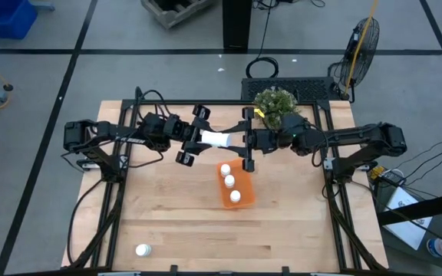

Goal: Pick and place pill bottles into a basket
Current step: Put the white pill bottle into the orange container, then adjust the white pill bottle in the orange container

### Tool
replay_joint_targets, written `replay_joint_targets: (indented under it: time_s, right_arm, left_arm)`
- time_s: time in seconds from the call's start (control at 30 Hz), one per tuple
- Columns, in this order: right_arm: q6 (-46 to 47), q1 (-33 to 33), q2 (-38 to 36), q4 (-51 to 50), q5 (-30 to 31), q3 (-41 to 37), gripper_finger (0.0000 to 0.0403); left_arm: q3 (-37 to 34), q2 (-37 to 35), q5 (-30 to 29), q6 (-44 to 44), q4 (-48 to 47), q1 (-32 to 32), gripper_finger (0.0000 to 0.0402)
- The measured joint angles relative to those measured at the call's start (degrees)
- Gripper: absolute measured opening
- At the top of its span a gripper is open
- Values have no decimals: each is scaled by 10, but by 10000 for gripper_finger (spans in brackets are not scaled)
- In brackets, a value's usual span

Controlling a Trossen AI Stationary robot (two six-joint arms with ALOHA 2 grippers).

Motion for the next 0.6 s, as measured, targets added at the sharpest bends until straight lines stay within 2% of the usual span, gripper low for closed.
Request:
replay_joint_targets:
  time_s: [0.07,0.13,0.17,0.23,0.27,0.37,0.43,0.6]
  right_arm:
    - [-2,0,-17,-42,18,0,147]
    - [-13,1,-34,-77,43,1,141]
    - [-17,1,-45,-102,56,2,127]
    - [-20,2,-65,-146,73,2,36]
    - [-18,2,-71,-161,79,2,15]
    - [-6,4,-88,-212,86,0,3]
    - [-2,5,-96,-223,87,0,4]
    - [18,5,-86,-270,91,1,3]
  left_arm:
    - [0,-5,-9,-6,-5,1,177]
    - [-1,-5,-31,-18,-10,3,222]
    - [-2,-8,-39,-26,-11,6,250]
    - [-1,-12,-58,-34,-8,7,305]
    - [-1,-13,-62,-38,-7,9,328]
    - [-1,-11,-67,-49,-15,16,381]
    - [-1,-11,-68,-52,-15,20,390]
    - [-1,-12,-61,-61,-20,27,361]
